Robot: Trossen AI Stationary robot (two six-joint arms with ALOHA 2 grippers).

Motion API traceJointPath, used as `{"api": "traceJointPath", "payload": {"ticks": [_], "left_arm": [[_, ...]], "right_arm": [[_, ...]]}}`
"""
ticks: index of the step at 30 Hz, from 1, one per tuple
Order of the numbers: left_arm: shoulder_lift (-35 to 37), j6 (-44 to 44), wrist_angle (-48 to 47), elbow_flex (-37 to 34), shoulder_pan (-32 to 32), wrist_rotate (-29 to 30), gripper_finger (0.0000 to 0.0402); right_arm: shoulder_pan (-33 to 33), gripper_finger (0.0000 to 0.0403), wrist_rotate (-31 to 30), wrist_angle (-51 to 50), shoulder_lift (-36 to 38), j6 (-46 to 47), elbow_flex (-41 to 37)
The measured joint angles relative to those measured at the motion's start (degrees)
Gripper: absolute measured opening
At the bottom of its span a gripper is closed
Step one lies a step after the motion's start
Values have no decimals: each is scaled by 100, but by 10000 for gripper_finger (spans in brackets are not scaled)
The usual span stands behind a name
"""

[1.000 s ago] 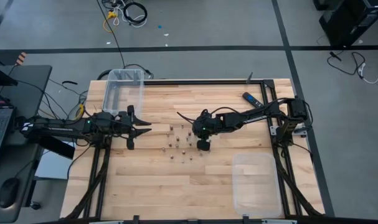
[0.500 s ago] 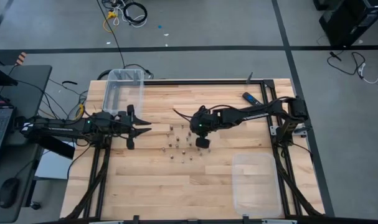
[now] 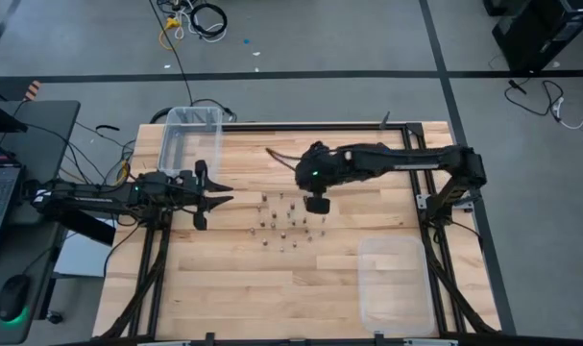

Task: Sort batteries
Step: Put the black and silver battery into the bottom transparent bin

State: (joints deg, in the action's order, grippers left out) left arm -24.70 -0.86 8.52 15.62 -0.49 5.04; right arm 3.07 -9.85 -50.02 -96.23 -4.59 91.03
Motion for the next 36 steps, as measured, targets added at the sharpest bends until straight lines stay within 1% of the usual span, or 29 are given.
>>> {"api": "traceJointPath", "payload": {"ticks": [2, 5, 8, 13, 16, 18, 22, 26, 30, 33, 36], "left_arm": [[1, 26, 62, 0, 0, 0, 106], [2, 18, 273, 0, 0, 0, 106], [2, -44, 456, 0, 0, 0, 106], [1, -151, 600, 0, 0, 12, 106], [2, -149, 739, 0, 0, 35, 106], [2, -150, 832, 0, 0, 44, 106], [2, -157, 1005, 0, 0, 134, 106], [0, -170, 1071, 0, 0, 284, 106], [2, -228, 1221, 0, 0, 333, 106], [1, -260, 1368, 0, 0, 429, 106], [2, -260, 1446, 0, 0, 557, 106]], "right_arm": [[-2, 43, -1, -270, 309, 229, 65], [-50, 43, -2, -527, 841, 833, 68], [-286, 43, 38, -707, 1368, 1415, 71], [-1073, 40, 296, -1153, 2030, 1965, 76], [-1733, 29, 128, -1394, 2318, 2901, 72], [-2210, 21, 14, -1512, 2402, 3634, -17], [-3040, 21, -163, -1878, 2407, 5256, -187], [-3633, 21, -270, -2095, 2423, 6434, -303], [-3999, 23, -266, -2098, 2422, 7262, -444], [-4177, 28, -21, -2098, 2419, 8012, -680], [-4421, 30, 123, -2101, 2418, 8392, -1064]]}}
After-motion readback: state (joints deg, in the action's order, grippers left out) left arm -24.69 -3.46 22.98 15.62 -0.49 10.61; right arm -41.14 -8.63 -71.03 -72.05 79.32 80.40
